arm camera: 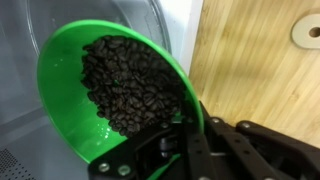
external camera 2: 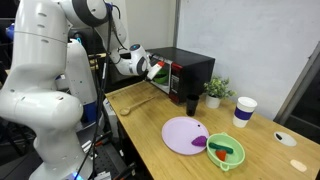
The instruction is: Open the microwave door, place the dark green bowl in it, then close the microwave door
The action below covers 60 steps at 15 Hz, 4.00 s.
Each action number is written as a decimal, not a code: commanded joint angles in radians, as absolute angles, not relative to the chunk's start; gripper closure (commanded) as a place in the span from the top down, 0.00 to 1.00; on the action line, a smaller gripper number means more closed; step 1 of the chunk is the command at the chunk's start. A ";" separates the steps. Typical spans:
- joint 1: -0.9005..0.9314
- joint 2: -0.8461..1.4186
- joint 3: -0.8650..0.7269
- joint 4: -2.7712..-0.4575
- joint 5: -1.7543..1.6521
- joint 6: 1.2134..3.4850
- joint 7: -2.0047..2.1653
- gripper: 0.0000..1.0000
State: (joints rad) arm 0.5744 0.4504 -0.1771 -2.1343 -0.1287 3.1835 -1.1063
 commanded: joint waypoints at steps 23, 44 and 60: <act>0.610 0.348 -0.219 -2.188 -0.133 3.243 -1.066 1.00; 0.228 0.136 0.195 -2.300 0.073 2.777 -1.344 1.00; 0.198 0.180 0.268 -2.311 -0.013 2.746 -1.354 1.00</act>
State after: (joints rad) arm 0.2252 0.1677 0.2405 -2.3174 0.0000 2.7780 -1.3337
